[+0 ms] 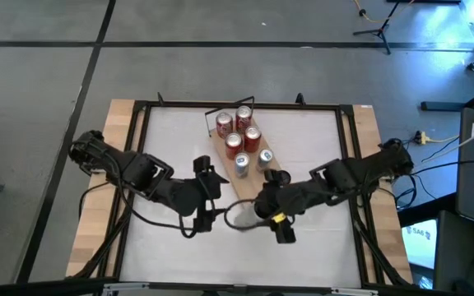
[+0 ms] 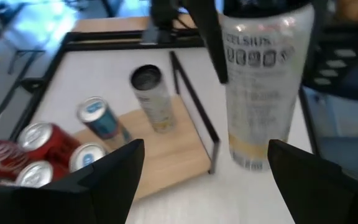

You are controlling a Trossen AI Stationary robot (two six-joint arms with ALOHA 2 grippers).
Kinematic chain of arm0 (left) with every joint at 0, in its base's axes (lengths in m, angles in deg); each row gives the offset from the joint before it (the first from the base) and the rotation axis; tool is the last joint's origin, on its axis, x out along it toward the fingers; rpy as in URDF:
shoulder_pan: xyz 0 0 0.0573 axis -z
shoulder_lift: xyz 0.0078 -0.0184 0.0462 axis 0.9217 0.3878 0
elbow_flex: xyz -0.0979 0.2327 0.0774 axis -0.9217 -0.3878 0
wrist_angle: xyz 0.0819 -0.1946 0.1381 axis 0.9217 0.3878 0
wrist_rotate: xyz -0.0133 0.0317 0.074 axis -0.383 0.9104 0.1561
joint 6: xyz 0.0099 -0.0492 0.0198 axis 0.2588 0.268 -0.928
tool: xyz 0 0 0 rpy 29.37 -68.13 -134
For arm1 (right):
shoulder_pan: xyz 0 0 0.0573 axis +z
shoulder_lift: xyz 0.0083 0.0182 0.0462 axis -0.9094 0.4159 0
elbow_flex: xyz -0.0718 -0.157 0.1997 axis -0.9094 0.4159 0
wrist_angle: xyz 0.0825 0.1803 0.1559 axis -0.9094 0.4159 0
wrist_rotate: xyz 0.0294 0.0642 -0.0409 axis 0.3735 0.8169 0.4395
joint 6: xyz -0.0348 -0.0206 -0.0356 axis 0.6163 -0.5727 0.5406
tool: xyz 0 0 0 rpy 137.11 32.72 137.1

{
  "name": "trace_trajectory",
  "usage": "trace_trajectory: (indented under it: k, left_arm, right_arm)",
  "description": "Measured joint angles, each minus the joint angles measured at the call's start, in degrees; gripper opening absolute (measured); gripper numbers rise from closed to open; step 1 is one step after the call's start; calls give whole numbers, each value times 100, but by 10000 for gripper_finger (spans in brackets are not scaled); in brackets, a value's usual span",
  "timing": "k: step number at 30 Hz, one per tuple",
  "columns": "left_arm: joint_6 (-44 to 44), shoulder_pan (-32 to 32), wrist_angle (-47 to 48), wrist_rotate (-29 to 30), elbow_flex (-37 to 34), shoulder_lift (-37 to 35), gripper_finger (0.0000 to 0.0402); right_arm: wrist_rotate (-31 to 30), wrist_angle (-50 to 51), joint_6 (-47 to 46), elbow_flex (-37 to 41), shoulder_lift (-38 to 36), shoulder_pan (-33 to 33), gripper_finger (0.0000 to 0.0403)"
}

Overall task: Place canned beverage on shelf
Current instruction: Put the white yellow soda can on the shelf aligned with the other white yellow soda can

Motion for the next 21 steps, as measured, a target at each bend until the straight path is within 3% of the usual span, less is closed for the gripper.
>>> trace_trajectory:
  k: [21]
  left_arm:
    - [271,43,-255,625,-9,81,328]
  right_arm:
    - [-96,-788,614,-1,0,-752,257]
